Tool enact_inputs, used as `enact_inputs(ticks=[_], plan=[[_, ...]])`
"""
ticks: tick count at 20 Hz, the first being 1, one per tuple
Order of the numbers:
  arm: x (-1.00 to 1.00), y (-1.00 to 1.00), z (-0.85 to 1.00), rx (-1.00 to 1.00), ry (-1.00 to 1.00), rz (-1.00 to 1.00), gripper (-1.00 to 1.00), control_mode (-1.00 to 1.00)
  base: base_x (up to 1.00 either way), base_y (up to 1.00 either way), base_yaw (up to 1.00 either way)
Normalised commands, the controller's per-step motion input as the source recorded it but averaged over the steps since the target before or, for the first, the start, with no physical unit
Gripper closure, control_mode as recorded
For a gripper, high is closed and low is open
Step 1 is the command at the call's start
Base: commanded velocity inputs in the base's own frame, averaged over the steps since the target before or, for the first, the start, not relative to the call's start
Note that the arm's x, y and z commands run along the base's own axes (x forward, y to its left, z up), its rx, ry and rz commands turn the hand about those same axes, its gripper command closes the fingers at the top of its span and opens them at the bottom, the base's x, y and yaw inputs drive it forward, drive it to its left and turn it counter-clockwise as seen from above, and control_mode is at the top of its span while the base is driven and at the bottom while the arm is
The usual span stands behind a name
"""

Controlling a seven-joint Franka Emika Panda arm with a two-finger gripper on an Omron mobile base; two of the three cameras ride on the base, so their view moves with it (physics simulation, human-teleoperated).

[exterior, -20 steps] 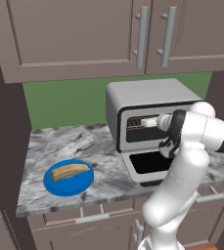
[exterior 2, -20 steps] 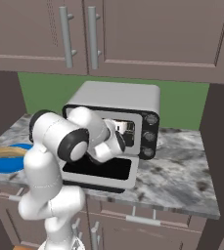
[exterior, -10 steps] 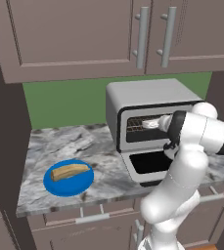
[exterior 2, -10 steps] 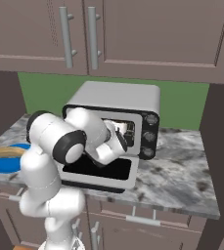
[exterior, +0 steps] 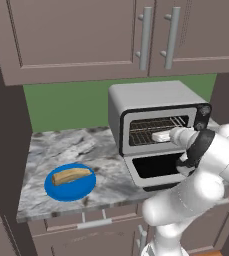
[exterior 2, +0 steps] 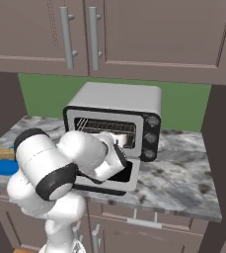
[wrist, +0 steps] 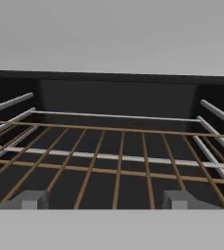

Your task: Pull the toaster oven rack outwards. Pick up the baguette from the plate and place it on the toaster oven rack. Close the toaster oven door fully and set the temperature to the lowest setting.

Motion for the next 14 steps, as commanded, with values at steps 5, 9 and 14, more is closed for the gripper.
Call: enact_inputs(ticks=[5,9,14], plan=[[-0.71,-0.19,0.0,-0.2,0.33,-0.04,-1.0,-1.0,0.0,0.0,0.0],[-0.58,-0.21,0.0,-0.27,0.48,-0.05,-1.0,-1.0,0.0,0.0,0.0],[-0.39,-0.24,0.14,-0.26,0.59,-0.08,-1.0,-1.0,0.0,0.0,0.0]])
